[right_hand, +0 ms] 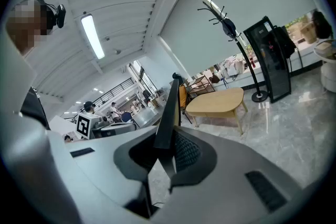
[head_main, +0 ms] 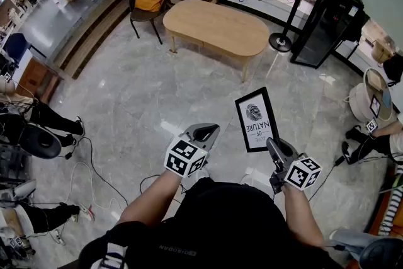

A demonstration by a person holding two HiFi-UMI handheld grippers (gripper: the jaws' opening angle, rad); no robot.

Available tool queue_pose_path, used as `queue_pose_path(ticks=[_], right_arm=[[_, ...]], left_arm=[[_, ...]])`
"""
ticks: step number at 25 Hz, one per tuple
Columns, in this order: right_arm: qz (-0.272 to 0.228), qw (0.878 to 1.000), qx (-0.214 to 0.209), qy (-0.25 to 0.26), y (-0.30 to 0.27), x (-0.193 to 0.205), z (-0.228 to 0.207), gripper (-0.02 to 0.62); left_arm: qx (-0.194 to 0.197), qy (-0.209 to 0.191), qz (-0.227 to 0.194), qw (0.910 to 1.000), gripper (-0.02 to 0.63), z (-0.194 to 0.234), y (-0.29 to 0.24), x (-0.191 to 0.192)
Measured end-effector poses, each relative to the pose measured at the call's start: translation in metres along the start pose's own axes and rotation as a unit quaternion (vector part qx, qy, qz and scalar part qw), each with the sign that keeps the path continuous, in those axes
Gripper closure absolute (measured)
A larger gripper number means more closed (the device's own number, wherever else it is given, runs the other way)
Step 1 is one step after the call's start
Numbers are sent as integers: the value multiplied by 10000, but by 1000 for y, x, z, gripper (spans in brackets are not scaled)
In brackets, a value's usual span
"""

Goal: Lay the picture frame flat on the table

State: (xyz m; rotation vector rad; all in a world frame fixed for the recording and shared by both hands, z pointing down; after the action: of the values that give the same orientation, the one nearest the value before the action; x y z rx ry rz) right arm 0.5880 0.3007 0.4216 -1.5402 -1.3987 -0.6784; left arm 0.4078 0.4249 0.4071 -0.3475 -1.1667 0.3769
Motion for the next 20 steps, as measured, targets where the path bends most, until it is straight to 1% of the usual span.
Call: queue_pose_path(ticks=[5,14,16,20], right_arm=[[56,10000,-6,-30,1,7,-2,555],[61,10000,10,-24,-1,7,-3,555],[1,9999,-81,-138,-1,6,-2,555],[-113,9971,-419,-622,-5,8,6,555]], left_arm=[[12,11,39,10000,601,-4,-1,5],[23,65,61,10000,601,-4,-2,7],[14,111,73,9999,601,-3,-2,8],[-1,278,133,9995,601,3,-5,11]])
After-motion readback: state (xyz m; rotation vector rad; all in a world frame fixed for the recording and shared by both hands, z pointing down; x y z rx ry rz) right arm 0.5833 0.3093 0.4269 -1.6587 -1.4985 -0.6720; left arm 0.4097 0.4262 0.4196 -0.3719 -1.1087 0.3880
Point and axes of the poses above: the fingertips, and each gripper's own axes: y backward along the fingers, z to its left, x out of its underside, the point moved 3 cm from there along y, backward along the fingers, and after that the axes turned 11 degrees about y, right-handed, at the moved point
